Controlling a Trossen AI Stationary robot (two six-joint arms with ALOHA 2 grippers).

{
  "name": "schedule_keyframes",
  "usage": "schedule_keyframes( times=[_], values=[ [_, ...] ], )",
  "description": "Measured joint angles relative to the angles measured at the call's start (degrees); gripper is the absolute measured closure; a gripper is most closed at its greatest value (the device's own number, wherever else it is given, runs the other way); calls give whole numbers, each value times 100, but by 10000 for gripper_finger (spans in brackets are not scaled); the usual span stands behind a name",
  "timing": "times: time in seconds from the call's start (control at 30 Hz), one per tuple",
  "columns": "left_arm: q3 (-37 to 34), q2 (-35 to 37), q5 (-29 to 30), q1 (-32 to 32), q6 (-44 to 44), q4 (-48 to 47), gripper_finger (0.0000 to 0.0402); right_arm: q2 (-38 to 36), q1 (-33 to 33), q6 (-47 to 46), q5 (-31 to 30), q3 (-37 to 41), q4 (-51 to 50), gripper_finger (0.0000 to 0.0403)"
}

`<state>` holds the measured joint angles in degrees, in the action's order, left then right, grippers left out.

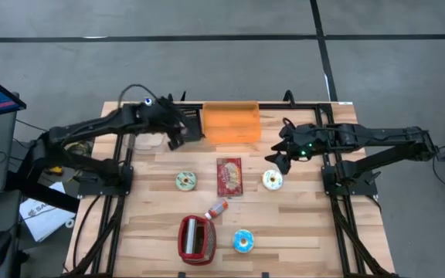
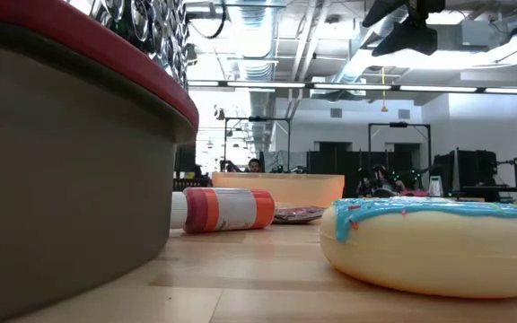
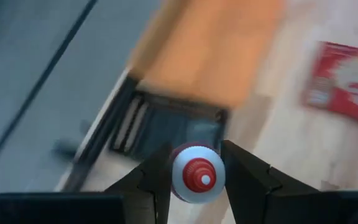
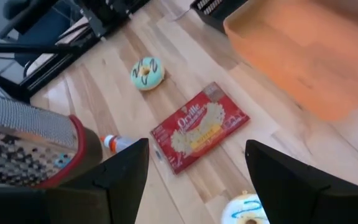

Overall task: Pick & Place Food Item
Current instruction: Put the red food coloring bottle into the transparent bin

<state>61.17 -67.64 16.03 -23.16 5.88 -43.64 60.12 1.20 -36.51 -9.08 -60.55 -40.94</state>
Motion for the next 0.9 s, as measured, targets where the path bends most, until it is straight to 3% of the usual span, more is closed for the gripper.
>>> schedule_keyframes(
  times=[0.33, 0.57, 0.9],
  values=[
    [2, 594, 1262, -286, -2340, -1508, 291, -26, -215, 76, 0, 0, 100, 145],
    [-224, 636, 1723, -293, -4054, -2337, 291, -26, -213, 92, -13, 0, 109, 145],
    [-1435, 636, 1926, -359, -6367, -1635, 291, -26, -210, 92, -155, 0, 109, 145]
  ],
)
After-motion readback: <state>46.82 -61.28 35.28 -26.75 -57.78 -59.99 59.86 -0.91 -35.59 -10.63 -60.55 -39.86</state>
